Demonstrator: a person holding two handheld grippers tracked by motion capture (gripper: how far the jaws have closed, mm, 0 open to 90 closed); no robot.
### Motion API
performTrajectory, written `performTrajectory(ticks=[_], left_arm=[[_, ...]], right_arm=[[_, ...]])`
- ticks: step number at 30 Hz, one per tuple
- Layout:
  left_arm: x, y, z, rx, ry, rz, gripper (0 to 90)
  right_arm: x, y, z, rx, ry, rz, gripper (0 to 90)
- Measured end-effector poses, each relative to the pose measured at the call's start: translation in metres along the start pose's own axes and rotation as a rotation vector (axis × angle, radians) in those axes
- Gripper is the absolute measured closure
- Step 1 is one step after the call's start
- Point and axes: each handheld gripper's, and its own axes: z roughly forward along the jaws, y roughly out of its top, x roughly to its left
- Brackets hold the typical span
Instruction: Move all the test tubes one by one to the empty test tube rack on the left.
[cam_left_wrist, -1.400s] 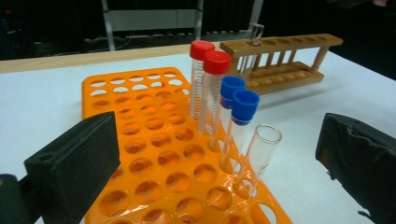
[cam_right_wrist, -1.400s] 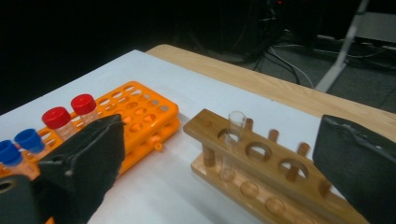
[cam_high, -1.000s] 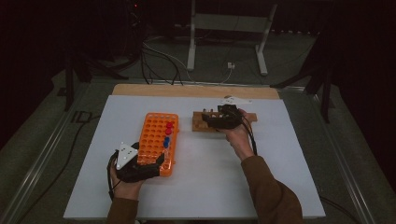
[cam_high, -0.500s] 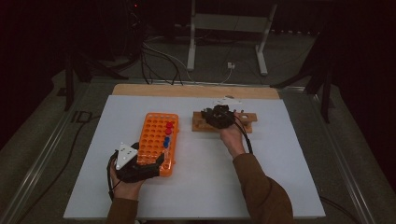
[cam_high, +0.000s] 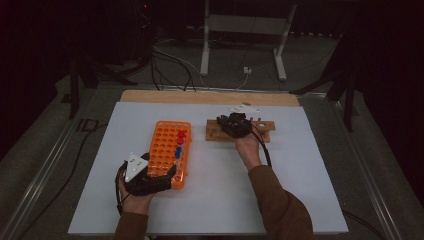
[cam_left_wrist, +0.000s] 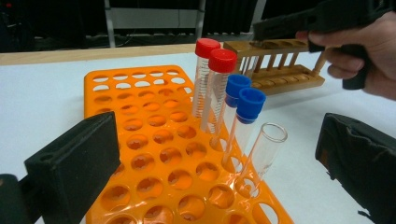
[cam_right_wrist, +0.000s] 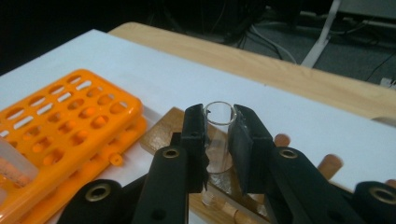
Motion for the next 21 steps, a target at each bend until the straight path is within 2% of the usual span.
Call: performTrajectory(ticks=[5, 12, 18, 21], left_arm=[[0.000, 0.001, 0.000, -0.005, 0.000, 0.001, 0.6], [-0.005, 0.005, -0.004, -0.029, 0.006, 0.017, 0.7], [-0.015, 0.013, -0.008, -0.065, 0.005, 0.048, 1.1], [-0.022, 0.018, -0.009, -0.080, -0.015, 0.067, 1.2]], right_arm=[[-0.005, 0.009, -0.016, -0.054, 0.008, 0.019, 76.6], [-0.012, 0.023, -0.049, -0.131, 0.045, 0.047, 76.6], [-0.014, 0.021, -0.072, -0.122, 0.067, 0.017, 76.6], [-0.013, 0.015, -0.084, -0.119, 0.079, 0.006, 76.5]])
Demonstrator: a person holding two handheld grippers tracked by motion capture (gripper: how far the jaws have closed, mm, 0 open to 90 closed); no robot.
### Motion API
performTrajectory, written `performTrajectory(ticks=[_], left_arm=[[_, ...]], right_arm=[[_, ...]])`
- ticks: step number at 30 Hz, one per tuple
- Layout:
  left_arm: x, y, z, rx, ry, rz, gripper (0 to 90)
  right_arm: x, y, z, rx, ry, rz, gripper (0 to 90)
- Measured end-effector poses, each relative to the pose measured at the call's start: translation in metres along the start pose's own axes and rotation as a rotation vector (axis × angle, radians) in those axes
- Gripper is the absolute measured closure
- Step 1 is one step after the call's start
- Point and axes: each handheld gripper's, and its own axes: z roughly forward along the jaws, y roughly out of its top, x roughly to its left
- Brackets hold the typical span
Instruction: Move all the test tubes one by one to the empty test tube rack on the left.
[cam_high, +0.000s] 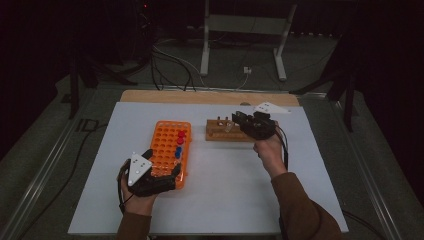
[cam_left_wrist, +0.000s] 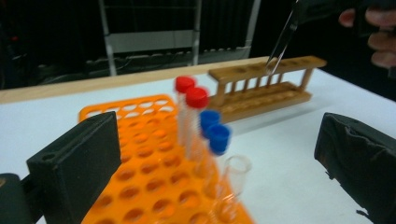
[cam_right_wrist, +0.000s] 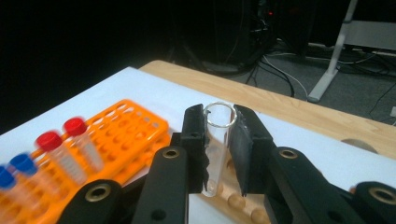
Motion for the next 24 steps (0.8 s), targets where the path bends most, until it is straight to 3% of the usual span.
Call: performTrajectory(ticks=[7, 12, 17, 22, 24], left_arm=[[-0.027, 0.011, 0.011, 0.001, -0.067, 0.058, 1.8], [-0.048, 0.015, 0.026, 0.011, -0.093, 0.112, 4.5], [-0.063, 0.013, 0.041, 0.045, -0.128, 0.127, 6.7], [-0.067, 0.015, 0.055, 0.081, -0.168, 0.107, 6.8], [-0.070, 0.015, 0.059, 0.096, -0.182, 0.120, 10.3]], right_arm=[[0.004, -0.010, -0.020, 0.018, 0.048, -0.009, 76.5], [0.016, -0.014, -0.033, 0.030, 0.104, -0.043, 76.4], [0.031, -0.019, -0.041, 0.045, 0.162, -0.068, 76.3], [0.046, -0.026, -0.045, 0.069, 0.220, -0.096, 76.2], [0.052, -0.029, -0.045, 0.084, 0.237, -0.110, 76.3]])
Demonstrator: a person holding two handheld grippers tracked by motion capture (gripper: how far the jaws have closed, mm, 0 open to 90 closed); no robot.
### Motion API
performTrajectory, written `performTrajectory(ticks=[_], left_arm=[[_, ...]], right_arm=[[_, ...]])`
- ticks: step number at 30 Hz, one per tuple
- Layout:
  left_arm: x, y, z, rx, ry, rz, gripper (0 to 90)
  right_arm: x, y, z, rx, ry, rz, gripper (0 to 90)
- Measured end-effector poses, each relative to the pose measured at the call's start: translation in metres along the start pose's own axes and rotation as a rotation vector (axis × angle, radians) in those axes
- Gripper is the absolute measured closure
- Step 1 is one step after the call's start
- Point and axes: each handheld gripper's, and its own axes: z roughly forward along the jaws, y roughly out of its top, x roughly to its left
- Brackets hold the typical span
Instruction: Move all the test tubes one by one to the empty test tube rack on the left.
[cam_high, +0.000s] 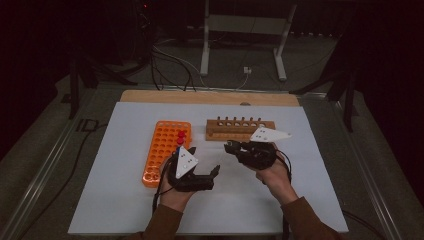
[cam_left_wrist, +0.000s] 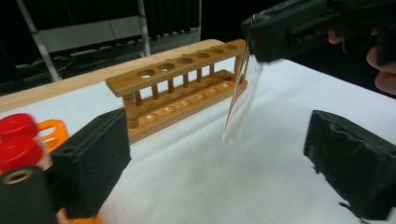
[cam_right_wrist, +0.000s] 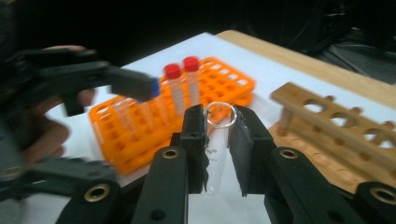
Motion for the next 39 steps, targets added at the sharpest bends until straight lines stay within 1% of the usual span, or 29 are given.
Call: performTrajectory(ticks=[1, 2, 3, 4, 8, 11, 15, 17, 20, 30, 31, 32, 34, 35, 37, 39], left_arm=[[-0.001, 0.001, 0.002, 0.005, -0.010, 0.007, 15.4], [-0.002, 0.001, 0.003, 0.012, -0.026, 0.011, 18.5], [-0.003, 0.001, 0.004, 0.020, -0.044, 0.022, 23.7], [-0.004, 0.002, 0.005, 0.027, -0.059, 0.033, 31.5], [-0.005, 0.001, 0.010, 0.063, -0.109, 0.047, 52.4], [-0.004, 0.001, 0.011, 0.070, -0.125, 0.045, 61.0], [-0.003, 0.001, 0.009, 0.074, -0.140, 0.051, 70.4], [-0.002, 0.000, 0.009, 0.078, -0.146, 0.057, 73.2], [-0.003, 0.000, 0.009, 0.081, -0.152, 0.067, 74.9], [-0.003, -0.001, 0.008, 0.069, -0.165, 0.073, 74.5], [-0.003, -0.001, 0.008, 0.068, -0.168, 0.078, 75.2], [-0.004, -0.002, 0.008, 0.068, -0.164, 0.086, 76.0], [-0.004, -0.002, 0.006, 0.059, -0.161, 0.089, 76.7], [-0.004, -0.002, 0.005, 0.059, -0.150, 0.088, 76.7], [0.000, -0.003, 0.002, 0.053, -0.145, 0.077, 76.8], [0.005, -0.005, -0.003, 0.045, -0.136, 0.060, 76.8]], right_arm=[[0.002, -0.001, 0.001, 0.004, 0.011, -0.001, 76.2], [0.004, -0.002, 0.002, 0.009, 0.020, -0.005, 76.2], [0.006, -0.003, 0.003, 0.015, 0.030, -0.010, 76.2], [0.008, -0.004, 0.004, 0.021, 0.039, -0.014, 76.2], [0.016, -0.005, 0.007, 0.034, 0.074, -0.028, 76.2], [0.022, -0.005, 0.009, 0.044, 0.097, -0.055, 76.2], [0.024, -0.004, 0.009, 0.046, 0.109, -0.066, 76.2], [0.025, -0.004, 0.010, 0.048, 0.114, -0.067, 76.2], [0.025, -0.005, 0.010, 0.055, 0.118, -0.073, 76.3], [0.024, -0.005, 0.009, 0.056, 0.139, -0.077, 76.5], [0.024, -0.005, 0.009, 0.057, 0.141, -0.079, 76.5], [0.024, -0.005, 0.009, 0.056, 0.143, -0.081, 76.5], [0.024, -0.005, 0.009, 0.056, 0.150, -0.080, 76.0], [0.024, -0.005, 0.009, 0.054, 0.153, -0.077, 75.0], [0.024, -0.004, 0.007, 0.049, 0.153, -0.077, 62.9], [0.022, -0.003, 0.003, 0.030, 0.141, -0.062, 50.9]])
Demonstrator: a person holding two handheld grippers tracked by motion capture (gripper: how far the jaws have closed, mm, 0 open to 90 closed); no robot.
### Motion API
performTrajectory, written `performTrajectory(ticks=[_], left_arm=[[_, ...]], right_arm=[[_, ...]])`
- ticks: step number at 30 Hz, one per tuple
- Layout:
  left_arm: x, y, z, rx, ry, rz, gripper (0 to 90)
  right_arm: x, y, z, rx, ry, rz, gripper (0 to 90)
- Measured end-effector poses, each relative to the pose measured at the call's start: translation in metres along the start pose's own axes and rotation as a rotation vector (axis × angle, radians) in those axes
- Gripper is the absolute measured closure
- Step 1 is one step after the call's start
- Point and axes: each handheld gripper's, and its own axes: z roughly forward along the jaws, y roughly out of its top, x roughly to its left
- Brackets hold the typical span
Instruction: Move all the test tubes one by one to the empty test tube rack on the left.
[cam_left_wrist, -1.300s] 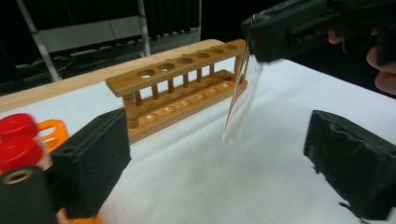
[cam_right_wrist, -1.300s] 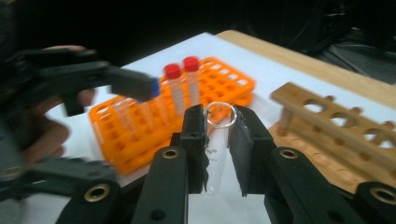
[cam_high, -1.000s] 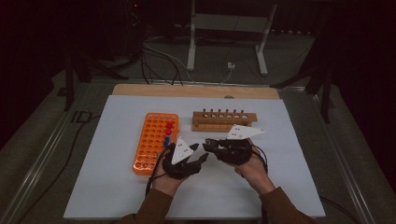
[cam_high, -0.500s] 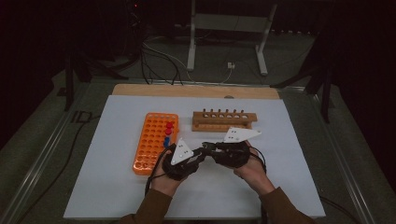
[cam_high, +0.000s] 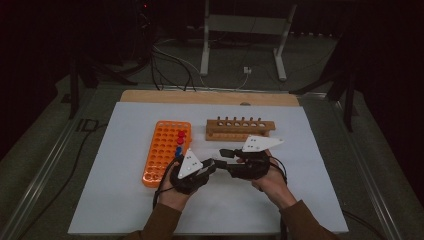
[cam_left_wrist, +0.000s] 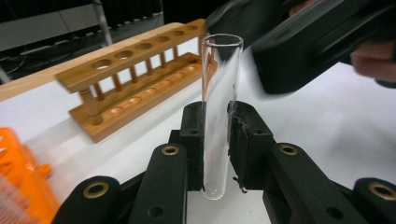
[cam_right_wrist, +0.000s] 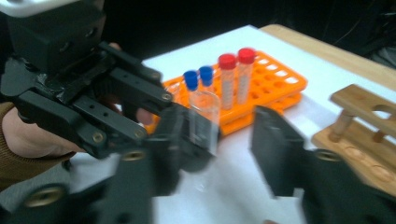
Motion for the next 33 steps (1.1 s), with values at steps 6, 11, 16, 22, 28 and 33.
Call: performTrajectory(ticks=[6, 11, 16, 22, 28, 33], left_arm=[[0.012, -0.011, -0.021, -0.025, 0.028, -0.029, 76.8], [0.025, -0.020, -0.042, -0.044, 0.044, -0.046, 76.8], [0.034, -0.028, -0.059, -0.058, 0.062, -0.070, 76.8], [0.036, -0.037, -0.063, -0.053, 0.083, -0.067, 76.8], [0.034, -0.047, -0.064, -0.047, 0.117, -0.031, 76.7], [0.035, -0.056, -0.063, -0.031, 0.147, -0.036, 76.7]], right_arm=[[-0.012, -0.010, -0.017, -0.018, -0.129, 0.035, 27.2], [-0.023, -0.036, -0.033, -0.012, -0.268, 0.074, 13.7], [-0.035, -0.061, -0.050, -0.027, -0.335, 0.128, 2.8], [-0.039, -0.075, -0.066, -0.047, -0.362, 0.156, 0.3], [-0.038, -0.079, -0.072, -0.055, -0.377, 0.161, 0.3], [-0.037, -0.082, -0.074, -0.060, -0.391, 0.168, 0.3]])
